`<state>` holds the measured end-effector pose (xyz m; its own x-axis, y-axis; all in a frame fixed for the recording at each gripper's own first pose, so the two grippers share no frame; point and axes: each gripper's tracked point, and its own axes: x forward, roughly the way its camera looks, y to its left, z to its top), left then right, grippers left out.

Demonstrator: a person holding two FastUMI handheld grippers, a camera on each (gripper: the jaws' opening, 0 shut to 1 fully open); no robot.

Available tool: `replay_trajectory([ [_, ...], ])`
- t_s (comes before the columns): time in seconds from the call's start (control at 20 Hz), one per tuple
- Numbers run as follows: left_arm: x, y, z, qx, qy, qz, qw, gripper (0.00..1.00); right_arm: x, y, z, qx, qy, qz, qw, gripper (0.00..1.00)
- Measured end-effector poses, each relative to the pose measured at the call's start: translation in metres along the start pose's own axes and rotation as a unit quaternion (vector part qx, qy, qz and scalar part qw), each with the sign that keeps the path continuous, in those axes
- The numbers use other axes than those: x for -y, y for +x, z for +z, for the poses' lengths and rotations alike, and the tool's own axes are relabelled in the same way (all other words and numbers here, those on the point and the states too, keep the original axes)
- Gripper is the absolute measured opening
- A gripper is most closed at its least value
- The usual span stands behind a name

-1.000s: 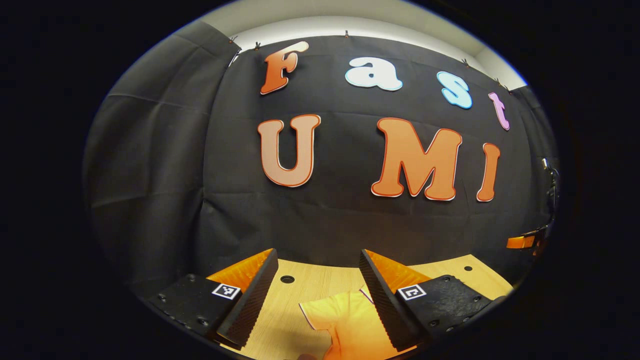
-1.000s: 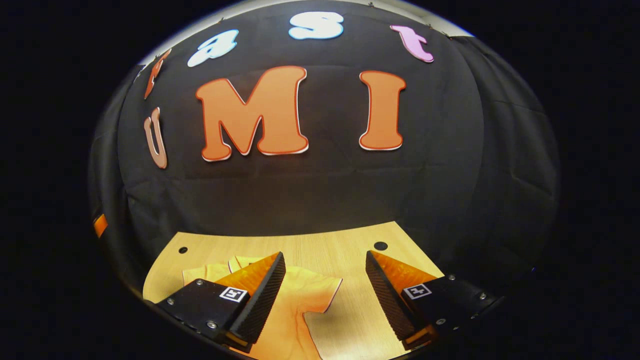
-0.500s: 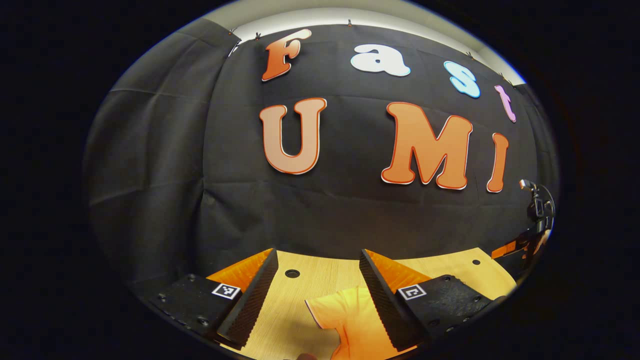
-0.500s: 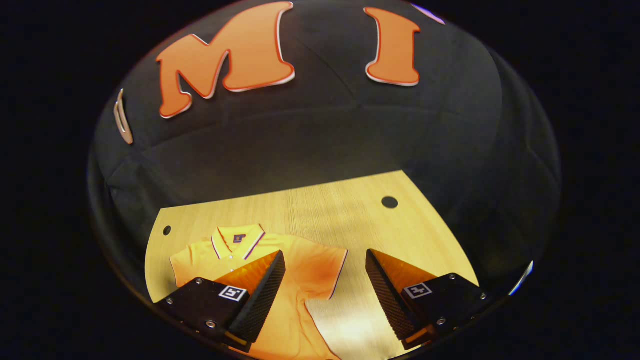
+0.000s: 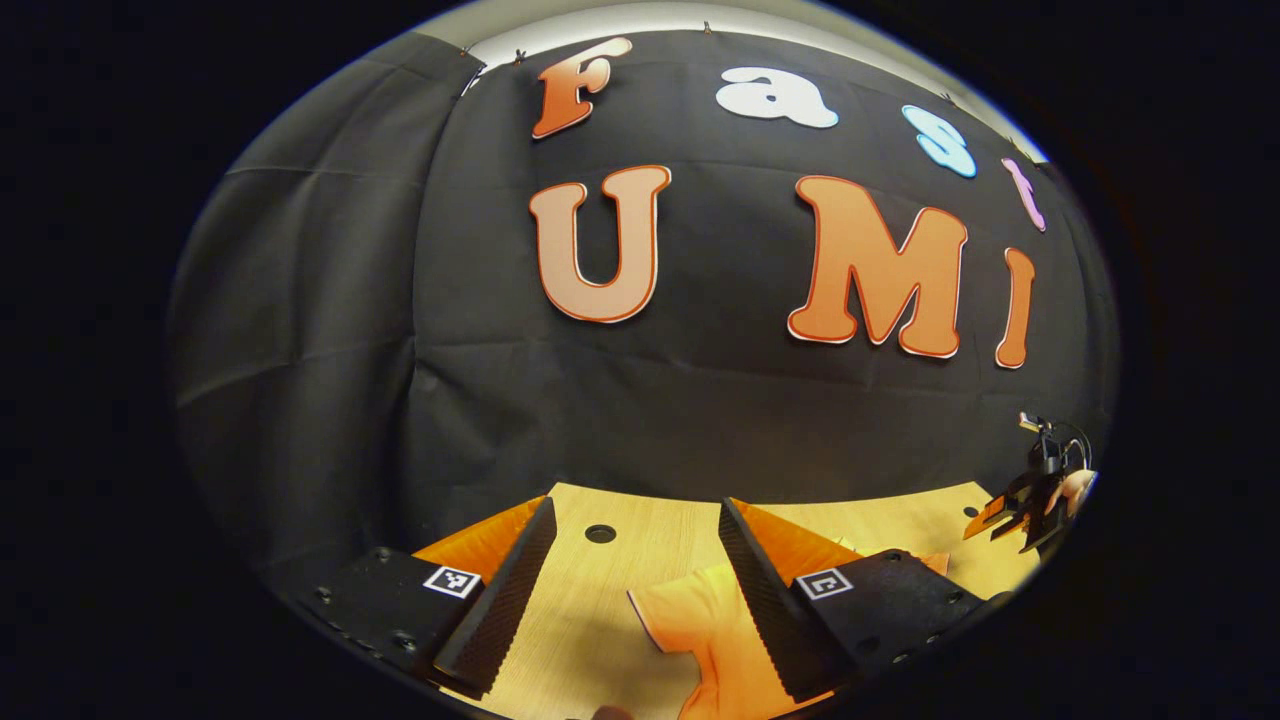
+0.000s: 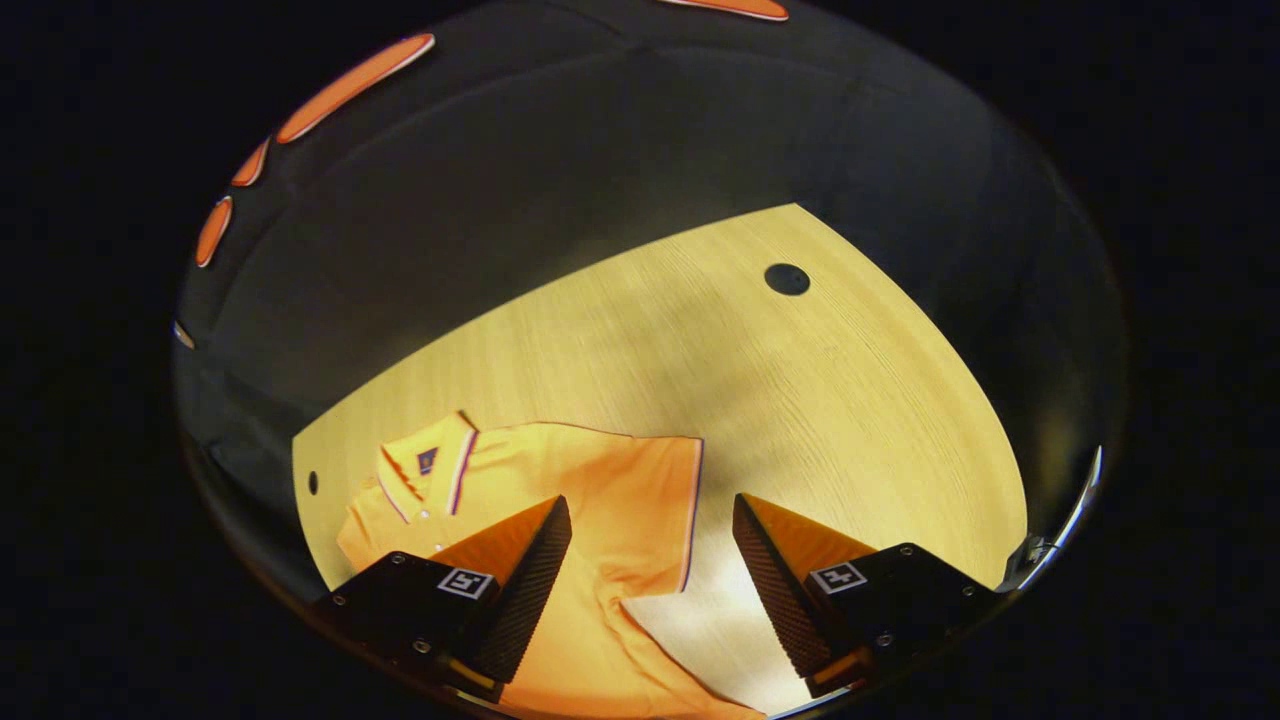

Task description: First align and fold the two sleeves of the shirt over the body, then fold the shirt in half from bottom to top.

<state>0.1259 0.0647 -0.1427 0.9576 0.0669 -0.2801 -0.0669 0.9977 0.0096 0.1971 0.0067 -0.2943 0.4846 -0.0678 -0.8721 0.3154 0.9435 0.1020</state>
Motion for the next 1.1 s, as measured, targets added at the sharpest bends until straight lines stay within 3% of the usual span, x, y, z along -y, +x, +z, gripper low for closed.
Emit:
replay_trajectory([
  [0.45,-0.012,0.008,-0.018,-0.03,0.0,0.011,0.999,0.98,0.004,0.057,-0.038,-0.085,0.014,-0.026,0.996,0.99],
  [1.1,-0.022,0.019,-0.01,-0.033,0.019,0.019,0.999,0.98,0.006,0.083,-0.053,-0.124,0.002,-0.058,0.991,0.98],
])
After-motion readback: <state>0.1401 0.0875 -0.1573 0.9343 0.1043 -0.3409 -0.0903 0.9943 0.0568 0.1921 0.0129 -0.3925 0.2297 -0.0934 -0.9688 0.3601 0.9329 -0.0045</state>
